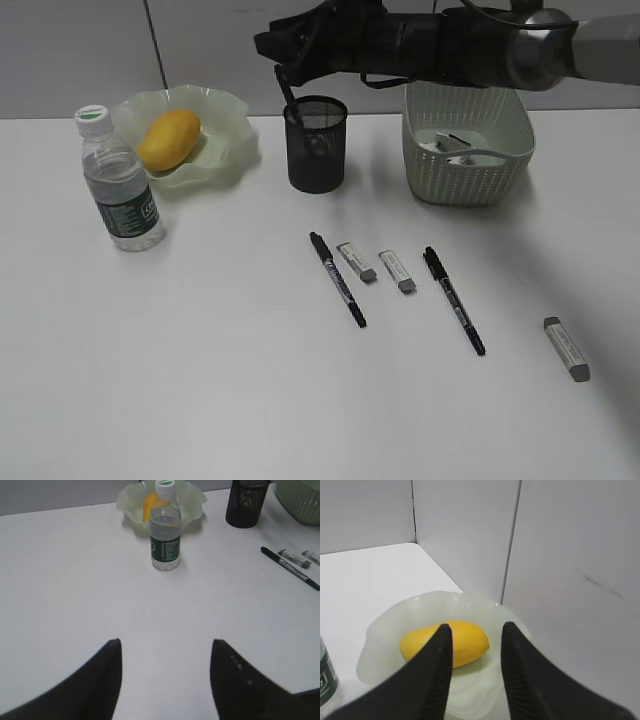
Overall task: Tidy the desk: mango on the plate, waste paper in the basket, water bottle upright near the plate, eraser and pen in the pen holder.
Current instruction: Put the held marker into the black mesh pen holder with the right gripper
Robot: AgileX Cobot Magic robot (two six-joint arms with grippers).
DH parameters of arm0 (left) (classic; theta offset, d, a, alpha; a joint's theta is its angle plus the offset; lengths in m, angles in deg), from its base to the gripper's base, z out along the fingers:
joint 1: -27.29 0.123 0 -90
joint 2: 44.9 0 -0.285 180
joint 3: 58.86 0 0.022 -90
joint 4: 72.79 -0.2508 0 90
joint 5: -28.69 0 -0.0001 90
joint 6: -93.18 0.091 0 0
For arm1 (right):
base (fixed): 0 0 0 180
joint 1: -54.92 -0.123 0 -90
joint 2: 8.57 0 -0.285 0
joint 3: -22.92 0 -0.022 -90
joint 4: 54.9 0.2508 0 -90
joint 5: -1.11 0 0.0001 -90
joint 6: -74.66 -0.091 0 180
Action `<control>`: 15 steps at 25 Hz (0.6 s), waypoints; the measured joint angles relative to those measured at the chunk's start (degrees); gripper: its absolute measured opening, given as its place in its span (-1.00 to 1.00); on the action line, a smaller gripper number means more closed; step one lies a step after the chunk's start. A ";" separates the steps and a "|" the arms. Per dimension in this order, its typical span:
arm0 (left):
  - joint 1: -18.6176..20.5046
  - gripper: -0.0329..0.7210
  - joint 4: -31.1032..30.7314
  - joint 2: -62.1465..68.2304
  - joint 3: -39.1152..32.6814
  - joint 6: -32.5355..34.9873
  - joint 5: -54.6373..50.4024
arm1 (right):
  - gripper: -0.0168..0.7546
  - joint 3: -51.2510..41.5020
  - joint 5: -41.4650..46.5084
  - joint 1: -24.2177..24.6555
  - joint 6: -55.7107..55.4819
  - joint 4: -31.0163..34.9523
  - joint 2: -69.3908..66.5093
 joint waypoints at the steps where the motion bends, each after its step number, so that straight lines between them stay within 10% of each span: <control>1: 0.00 0.22 0.00 0.00 0.00 0.00 0.00 | -0.22 0.00 0.11 0.00 -0.28 0.00 0.00; 7: 0.00 0.22 0.00 0.00 0.00 0.00 0.00 | -0.11 0.00 0.32 0.00 -4.42 -2.74 1.12; 15: 0.00 0.22 0.01 0.00 0.00 0.00 0.00 | 0.21 0.00 -2.39 0.00 -38.36 -36.40 8.55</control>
